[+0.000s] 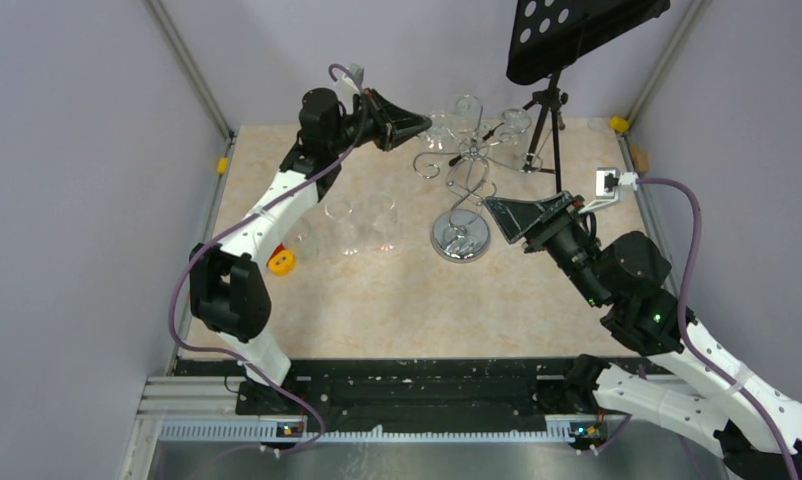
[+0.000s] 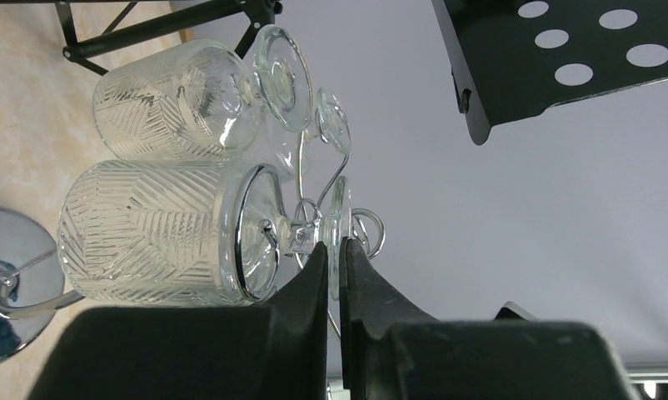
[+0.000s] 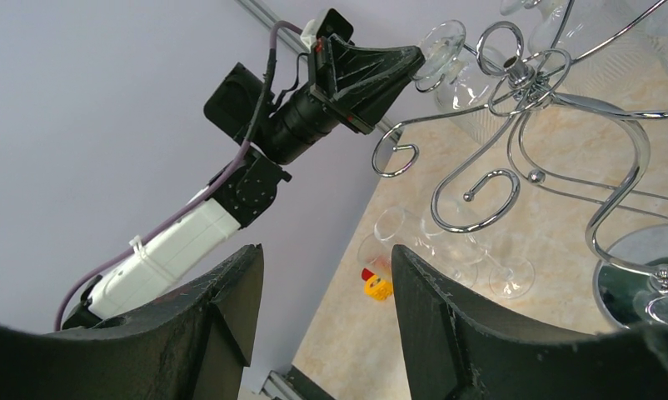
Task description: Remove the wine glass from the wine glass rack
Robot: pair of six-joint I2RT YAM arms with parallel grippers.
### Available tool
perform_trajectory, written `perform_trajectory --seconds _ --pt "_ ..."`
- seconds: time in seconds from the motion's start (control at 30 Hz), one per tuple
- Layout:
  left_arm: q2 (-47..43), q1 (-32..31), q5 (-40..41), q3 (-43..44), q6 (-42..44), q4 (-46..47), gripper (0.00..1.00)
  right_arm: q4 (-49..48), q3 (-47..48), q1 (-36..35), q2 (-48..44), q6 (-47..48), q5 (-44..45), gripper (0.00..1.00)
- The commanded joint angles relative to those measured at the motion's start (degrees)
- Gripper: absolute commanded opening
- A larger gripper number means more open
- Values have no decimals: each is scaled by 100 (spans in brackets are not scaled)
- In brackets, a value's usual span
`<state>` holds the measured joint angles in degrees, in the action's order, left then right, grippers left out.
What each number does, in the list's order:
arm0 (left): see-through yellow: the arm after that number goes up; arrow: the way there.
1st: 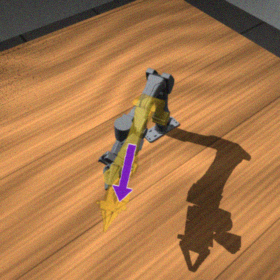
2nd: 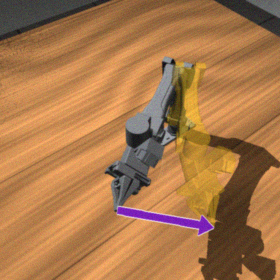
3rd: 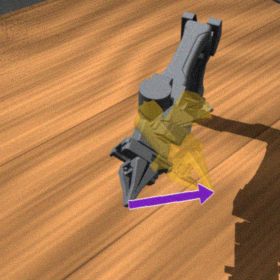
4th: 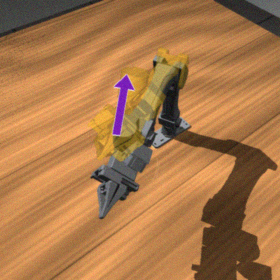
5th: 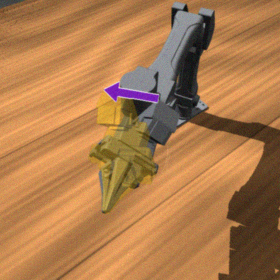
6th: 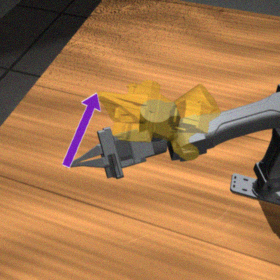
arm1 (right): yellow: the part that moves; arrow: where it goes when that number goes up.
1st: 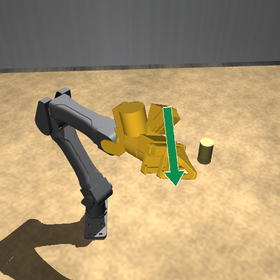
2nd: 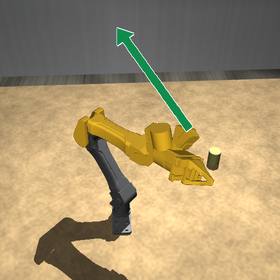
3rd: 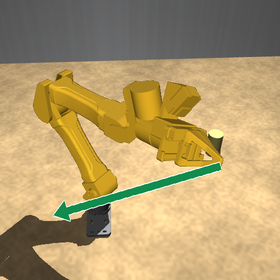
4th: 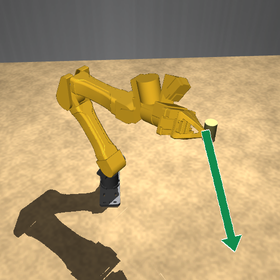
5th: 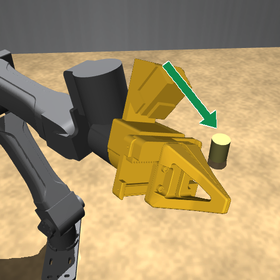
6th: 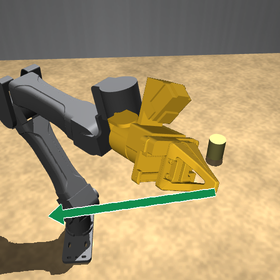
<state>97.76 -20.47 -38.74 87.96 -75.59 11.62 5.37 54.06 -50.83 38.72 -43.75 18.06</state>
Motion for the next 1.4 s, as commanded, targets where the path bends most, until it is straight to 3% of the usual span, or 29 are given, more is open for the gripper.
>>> perform_trajectory --seconds 0.0,0.2,0.37,0.47,0.97,1.37 --pt "-490 -2 -142 402 340 202 0 -206 61 7 -28 -44 66 59" --pt "-690 49 -218 174 378 191 0 -207 38 4 -42 -88 79 60" --pt "-956 165 -171 -69 453 134 0 -257 -77 7 -137 -112 72 77" --pt "-1085 166 -132 -7 639 -134 0 -342 -201 10 -215 -183 133 82" --pt "-2126 486 706 -737 1239 -1103 0 -226 -485 3 -665 -561 73 83" --pt "-3098 570 333 -1221 901 -1317 0 -853 -952 11 -865 -681 -435 85"
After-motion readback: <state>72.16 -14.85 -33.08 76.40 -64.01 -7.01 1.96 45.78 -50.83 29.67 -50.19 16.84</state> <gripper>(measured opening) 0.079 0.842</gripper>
